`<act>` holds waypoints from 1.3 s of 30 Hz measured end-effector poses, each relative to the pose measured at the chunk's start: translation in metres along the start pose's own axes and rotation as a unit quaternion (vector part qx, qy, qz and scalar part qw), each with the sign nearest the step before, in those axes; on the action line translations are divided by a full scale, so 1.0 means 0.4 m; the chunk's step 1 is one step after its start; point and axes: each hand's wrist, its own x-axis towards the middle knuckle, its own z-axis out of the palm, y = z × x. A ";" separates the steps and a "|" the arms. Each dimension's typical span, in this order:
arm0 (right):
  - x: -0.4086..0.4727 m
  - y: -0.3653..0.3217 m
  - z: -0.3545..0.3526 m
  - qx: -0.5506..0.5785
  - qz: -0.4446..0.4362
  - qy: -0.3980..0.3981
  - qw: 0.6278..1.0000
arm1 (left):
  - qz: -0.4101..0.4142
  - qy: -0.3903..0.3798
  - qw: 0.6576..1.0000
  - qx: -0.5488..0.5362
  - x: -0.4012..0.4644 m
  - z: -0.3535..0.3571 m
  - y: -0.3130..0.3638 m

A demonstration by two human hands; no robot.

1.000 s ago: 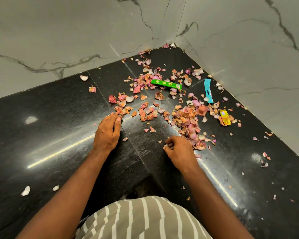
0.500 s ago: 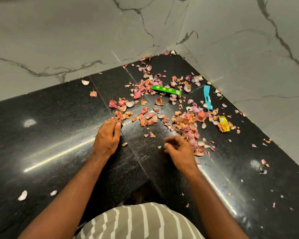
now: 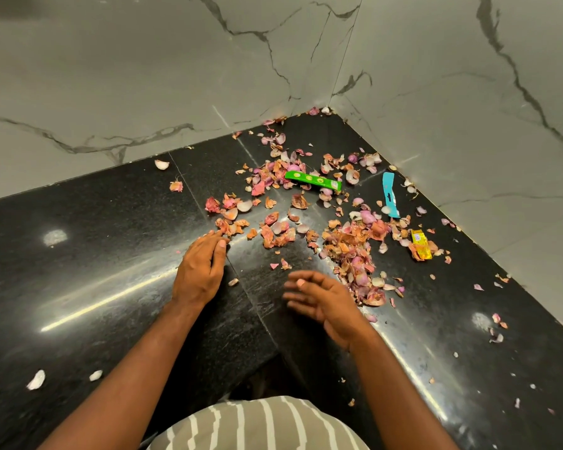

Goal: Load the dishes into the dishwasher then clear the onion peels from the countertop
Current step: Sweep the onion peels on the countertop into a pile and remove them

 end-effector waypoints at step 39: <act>0.054 -0.025 -0.010 -0.367 -0.153 0.300 0.867 | -0.016 0.006 1.000 -0.003 0.003 0.012 -0.025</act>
